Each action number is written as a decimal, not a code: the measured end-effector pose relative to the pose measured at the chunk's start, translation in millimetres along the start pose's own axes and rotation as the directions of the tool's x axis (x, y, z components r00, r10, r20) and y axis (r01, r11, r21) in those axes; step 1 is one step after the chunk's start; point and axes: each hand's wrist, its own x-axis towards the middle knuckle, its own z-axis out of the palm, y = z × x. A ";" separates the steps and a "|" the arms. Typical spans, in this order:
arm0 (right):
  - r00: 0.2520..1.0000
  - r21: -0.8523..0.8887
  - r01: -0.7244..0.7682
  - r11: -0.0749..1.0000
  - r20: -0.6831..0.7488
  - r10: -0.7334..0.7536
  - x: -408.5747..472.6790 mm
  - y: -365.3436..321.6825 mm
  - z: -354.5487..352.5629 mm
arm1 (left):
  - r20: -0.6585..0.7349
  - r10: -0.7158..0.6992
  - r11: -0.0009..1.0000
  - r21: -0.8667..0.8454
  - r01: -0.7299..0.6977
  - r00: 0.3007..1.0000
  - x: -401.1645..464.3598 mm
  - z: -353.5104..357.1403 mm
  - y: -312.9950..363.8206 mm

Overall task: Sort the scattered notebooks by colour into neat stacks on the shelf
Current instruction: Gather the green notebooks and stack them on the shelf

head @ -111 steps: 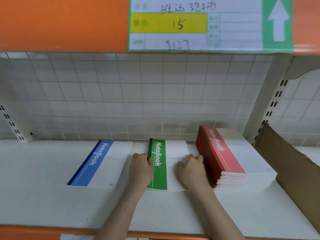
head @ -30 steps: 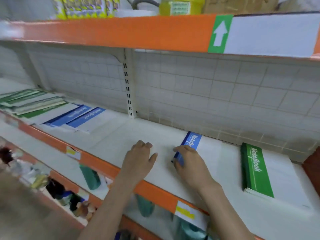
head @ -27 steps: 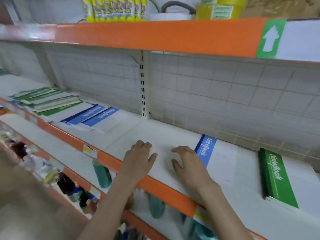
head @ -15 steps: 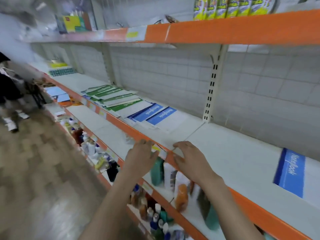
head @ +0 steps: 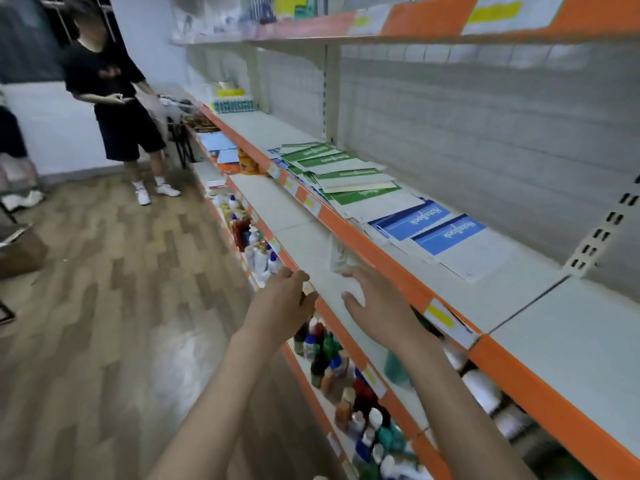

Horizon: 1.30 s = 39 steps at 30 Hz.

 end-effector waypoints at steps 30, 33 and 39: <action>0.939 -0.029 -0.204 0.979 -0.289 0.187 285.5 56.8 3.5 | 0.018 0.319 0.948 0.013 -0.319 0.948 333.4 -12.1 -53.9; 0.908 -0.038 -0.288 0.957 -0.329 0.260 299.6 71.6 -3.0 | 0.043 0.375 0.927 0.011 -0.376 0.926 372.4 -9.1 -45.2; 0.853 -0.043 -0.421 0.906 -0.357 0.380 341.7 89.2 -4.6 | 0.147 0.503 0.862 -0.005 -0.508 0.852 442.6 2.5 -37.0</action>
